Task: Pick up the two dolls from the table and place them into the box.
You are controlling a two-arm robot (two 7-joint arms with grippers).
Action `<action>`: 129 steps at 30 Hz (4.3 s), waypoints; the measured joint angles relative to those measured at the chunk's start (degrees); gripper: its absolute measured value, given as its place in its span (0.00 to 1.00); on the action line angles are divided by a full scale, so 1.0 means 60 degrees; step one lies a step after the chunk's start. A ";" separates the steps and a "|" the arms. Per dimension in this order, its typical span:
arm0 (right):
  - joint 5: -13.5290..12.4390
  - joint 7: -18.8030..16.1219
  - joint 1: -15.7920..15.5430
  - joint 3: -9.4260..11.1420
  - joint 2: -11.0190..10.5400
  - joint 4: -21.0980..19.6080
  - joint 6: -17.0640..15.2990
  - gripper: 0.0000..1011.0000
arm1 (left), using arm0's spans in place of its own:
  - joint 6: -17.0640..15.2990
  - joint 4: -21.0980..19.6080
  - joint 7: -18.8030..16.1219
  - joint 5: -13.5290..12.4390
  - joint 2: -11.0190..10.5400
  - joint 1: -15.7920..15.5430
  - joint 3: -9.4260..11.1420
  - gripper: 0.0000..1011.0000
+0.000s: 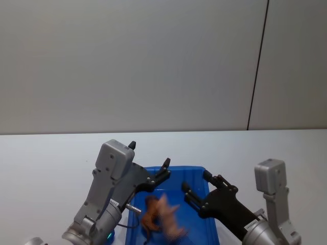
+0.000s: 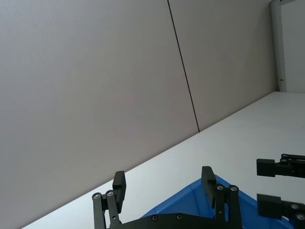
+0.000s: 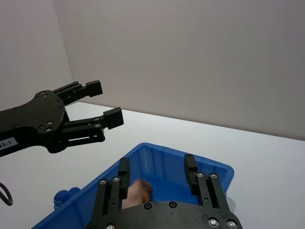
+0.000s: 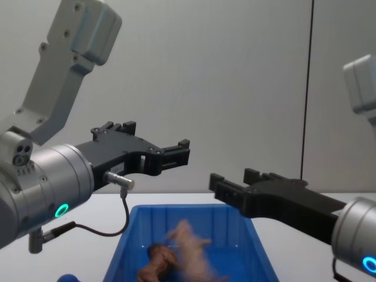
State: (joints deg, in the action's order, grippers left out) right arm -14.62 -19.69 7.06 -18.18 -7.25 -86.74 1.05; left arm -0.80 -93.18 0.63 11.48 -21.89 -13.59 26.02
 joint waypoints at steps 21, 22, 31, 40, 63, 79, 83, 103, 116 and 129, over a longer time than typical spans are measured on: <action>0.0314 0.1230 -0.0078 0.0016 0.0011 -0.0064 -0.0278 0.99 | 0.0000 0.0000 0.0000 0.0000 0.0000 0.0000 0.0000 0.99; 0.0324 0.1386 -0.0152 0.0046 -0.0034 -0.0139 -0.0278 0.99 | 0.0000 0.0000 0.0000 0.0000 0.0000 0.0000 0.0000 0.99; 0.0297 0.2264 -0.0566 0.0236 -0.0307 -0.0528 -0.0237 0.99 | 0.0000 0.0000 0.0001 0.0000 -0.0001 0.0000 0.0000 0.99; 0.0228 0.2800 -0.0874 0.0377 -0.0521 -0.0800 -0.0185 0.99 | 0.0000 0.0000 0.0000 0.0000 0.0000 0.0000 0.0001 0.99; 0.0180 0.3225 -0.1116 0.0492 -0.0685 -0.1010 -0.0145 0.99 | 0.0000 0.0000 0.0000 0.0000 0.0000 0.0000 0.0000 0.99; 0.0171 0.3278 -0.1145 0.0508 -0.0704 -0.1038 -0.0138 0.99 | -0.0379 -0.0454 -0.0490 0.0349 -0.0344 0.0389 -0.0170 0.99; 0.0171 0.3282 -0.1149 0.0509 -0.0708 -0.1042 -0.0138 0.99 | -0.0714 -0.0783 -0.0787 0.0586 -0.0594 0.0660 -0.0285 0.99; 0.0173 0.3295 -0.1158 0.0508 -0.0712 -0.1045 -0.0139 0.99 | -0.2342 -0.1411 -0.1245 0.1259 -0.1289 0.1283 -0.0679 0.99; 0.0173 0.3294 -0.1157 0.0508 -0.0712 -0.1044 -0.0139 0.99 | -0.3179 -0.1229 -0.0903 0.1364 -0.1513 0.1413 -0.0834 0.99; 0.0173 0.3294 -0.1157 0.0508 -0.0712 -0.1044 -0.0139 0.99 | -0.3571 -0.1018 -0.0552 0.1467 -0.1694 0.1603 -0.0930 0.99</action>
State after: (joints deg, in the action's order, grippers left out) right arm -13.59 0.07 0.12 -15.14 -11.52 -93.01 0.22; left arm -22.22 -99.29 -2.69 20.29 -32.05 -3.97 20.44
